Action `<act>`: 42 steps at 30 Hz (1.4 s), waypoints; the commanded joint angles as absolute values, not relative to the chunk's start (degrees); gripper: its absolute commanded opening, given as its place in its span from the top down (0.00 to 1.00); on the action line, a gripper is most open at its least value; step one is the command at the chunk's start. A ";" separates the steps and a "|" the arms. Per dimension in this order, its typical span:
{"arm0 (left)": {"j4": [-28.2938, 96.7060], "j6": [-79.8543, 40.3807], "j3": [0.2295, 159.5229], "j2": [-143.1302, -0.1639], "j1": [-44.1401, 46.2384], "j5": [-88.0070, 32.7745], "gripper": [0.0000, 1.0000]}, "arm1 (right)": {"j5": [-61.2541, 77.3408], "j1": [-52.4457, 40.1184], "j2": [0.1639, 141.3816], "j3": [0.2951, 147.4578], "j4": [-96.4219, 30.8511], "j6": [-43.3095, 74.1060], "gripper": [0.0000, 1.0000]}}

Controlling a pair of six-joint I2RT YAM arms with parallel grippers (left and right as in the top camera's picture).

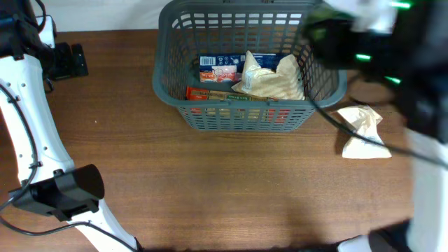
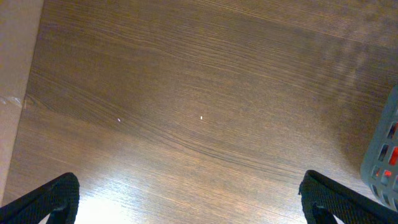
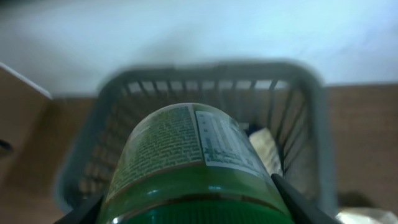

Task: Pack container
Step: 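Place the green-lidded jar into the basket with the right gripper, then grasp the right crumpled paper bag with the right gripper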

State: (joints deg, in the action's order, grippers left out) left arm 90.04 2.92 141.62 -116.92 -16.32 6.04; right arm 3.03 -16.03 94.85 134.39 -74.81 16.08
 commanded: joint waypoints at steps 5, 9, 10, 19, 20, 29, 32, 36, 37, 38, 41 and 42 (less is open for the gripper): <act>90.11 2.15 141.25 -117.43 -16.40 5.85 0.01 | 0.16 -23.29 114.72 125.89 -73.30 15.22 0.96; 90.11 2.15 141.25 -117.43 -16.40 5.85 0.01 | -0.12 -22.94 119.57 125.89 -74.32 15.22 0.96; 90.11 2.15 141.25 -117.43 -16.40 5.85 0.01 | -0.86 -22.76 120.40 125.89 -75.31 15.20 0.96; 90.11 2.15 141.25 -117.43 -16.40 5.85 0.01 | -12.93 -22.74 114.41 132.51 -83.53 13.41 0.01; 90.11 2.15 141.25 -117.43 -16.40 5.85 0.01 | -13.50 -22.74 113.12 134.91 -84.01 12.43 0.01; 90.11 2.15 141.25 -117.43 -16.40 5.85 0.01 | -22.26 1.48 101.38 150.58 -85.01 15.99 0.01; 90.11 2.15 141.25 -117.43 -16.40 5.85 0.01 | -10.44 16.53 102.72 146.10 -85.38 17.65 0.01; 90.11 2.15 141.25 -117.43 -16.40 5.85 0.01 | 1.76 28.14 108.31 127.52 -83.88 17.58 0.01; 90.11 2.15 141.25 -117.43 -16.40 5.85 0.01 | 3.16 28.21 109.40 123.72 -82.87 16.78 0.00; 90.11 2.15 141.25 -117.43 -16.40 5.85 0.01 | 5.17 27.75 110.65 119.11 -81.08 14.94 0.00; 90.11 2.15 141.25 -117.43 -16.40 5.85 0.01 | 6.26 24.60 112.36 107.46 -73.43 9.41 0.01; 90.11 2.15 141.25 -117.43 -16.40 5.85 0.01 | 6.26 23.38 112.88 103.33 -69.91 7.38 0.01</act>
